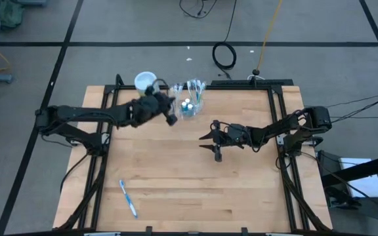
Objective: Pick & Place toothbrushing station
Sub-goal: Put the purple toothbrush into the transparent organizer
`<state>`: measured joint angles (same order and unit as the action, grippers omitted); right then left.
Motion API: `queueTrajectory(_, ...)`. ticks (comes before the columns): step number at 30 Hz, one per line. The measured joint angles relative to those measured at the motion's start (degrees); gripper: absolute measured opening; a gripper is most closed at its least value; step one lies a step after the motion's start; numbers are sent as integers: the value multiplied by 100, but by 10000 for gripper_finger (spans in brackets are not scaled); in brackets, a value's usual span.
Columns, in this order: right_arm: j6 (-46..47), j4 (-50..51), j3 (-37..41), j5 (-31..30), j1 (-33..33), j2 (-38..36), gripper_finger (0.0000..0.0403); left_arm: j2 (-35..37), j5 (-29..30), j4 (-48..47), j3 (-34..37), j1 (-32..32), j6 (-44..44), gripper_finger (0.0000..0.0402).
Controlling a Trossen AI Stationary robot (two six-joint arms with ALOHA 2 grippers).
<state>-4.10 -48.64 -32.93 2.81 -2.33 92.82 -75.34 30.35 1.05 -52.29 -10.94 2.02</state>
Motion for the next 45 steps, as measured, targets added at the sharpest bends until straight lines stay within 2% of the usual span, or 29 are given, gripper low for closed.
queueTrajectory(4,-2,13,0,2,-84,0,141,57,160,245,-333,-289,569,1)
queueTrajectory(12,34,50,0,2,-213,0,141,7,109,252,-677,-764,1010,0)
queueTrajectory(15,35,49,0,1,-219,0,141,11,71,210,-686,-933,884,0)
queueTrajectory(20,26,48,0,2,-219,0,141,-56,-395,-236,-684,-1084,362,0)
queueTrajectory(23,26,50,0,2,-219,0,141,-145,-481,-306,-688,-1087,201,0)
queueTrajectory(33,24,105,0,2,-221,0,141,-825,-497,-621,-684,-1069,39,1)
queueTrajectory(38,30,111,0,2,-221,0,141,-1000,-454,-868,-684,-1069,603,2)
queueTrajectory(40,26,123,0,2,-219,0,141,-998,-474,-1007,-684,-1056,497,2)
queueTrajectory(45,-16,131,2,2,-220,0,141,-992,-1072,-1333,-689,-997,-58,2)
